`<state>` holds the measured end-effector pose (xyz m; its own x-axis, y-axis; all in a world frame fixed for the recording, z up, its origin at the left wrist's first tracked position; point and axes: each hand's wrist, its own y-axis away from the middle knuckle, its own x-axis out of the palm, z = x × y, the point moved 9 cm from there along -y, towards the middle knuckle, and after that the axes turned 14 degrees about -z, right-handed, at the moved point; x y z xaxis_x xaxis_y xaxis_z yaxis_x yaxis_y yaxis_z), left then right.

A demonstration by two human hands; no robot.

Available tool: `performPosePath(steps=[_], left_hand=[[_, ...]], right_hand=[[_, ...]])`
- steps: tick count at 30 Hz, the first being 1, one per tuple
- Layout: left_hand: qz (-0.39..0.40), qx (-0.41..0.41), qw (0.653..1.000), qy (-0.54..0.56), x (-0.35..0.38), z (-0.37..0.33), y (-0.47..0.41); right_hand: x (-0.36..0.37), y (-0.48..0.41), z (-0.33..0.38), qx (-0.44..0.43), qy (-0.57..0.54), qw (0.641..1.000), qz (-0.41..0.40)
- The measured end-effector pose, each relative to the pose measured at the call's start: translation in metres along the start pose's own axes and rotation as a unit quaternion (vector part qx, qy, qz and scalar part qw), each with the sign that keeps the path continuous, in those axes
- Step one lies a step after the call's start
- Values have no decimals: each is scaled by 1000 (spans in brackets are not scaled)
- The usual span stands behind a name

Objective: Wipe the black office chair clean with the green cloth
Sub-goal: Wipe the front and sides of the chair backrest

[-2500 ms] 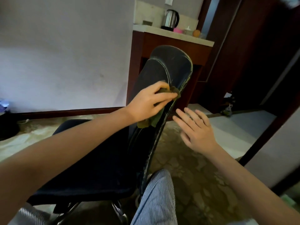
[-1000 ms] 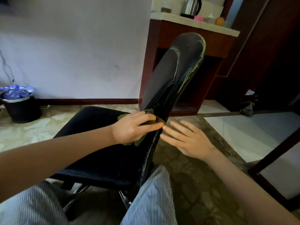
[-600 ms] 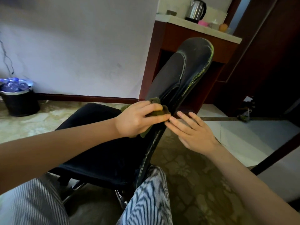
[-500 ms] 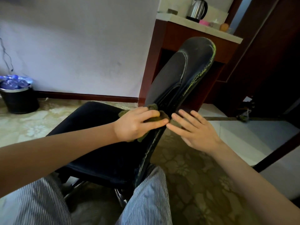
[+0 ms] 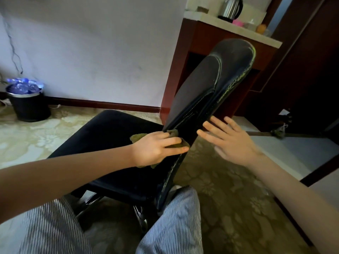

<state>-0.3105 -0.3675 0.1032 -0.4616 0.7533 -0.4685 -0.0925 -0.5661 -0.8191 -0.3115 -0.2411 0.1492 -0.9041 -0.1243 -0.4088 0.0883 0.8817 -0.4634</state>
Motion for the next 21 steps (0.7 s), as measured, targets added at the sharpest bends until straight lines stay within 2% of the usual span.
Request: performPosePath(steps=[7, 10, 16, 18, 21], left_hand=[[-88, -18, 996, 7, -22, 14, -46], [-64, -1, 998, 15, -15, 10, -38], [33, 21, 999, 5, 0, 0, 10], [33, 27, 999, -2, -1, -3, 15], [-22, -2, 1000, 3, -15, 4, -1]], right_hand=[[3, 0, 6, 20, -14, 1000, 0], [3, 0, 8, -4, -12, 1000, -12], [7, -2, 7, 9, -29, 999, -17], [6, -3, 8, 5, -32, 999, -20], [6, -6, 12, 6, -44, 999, -28]])
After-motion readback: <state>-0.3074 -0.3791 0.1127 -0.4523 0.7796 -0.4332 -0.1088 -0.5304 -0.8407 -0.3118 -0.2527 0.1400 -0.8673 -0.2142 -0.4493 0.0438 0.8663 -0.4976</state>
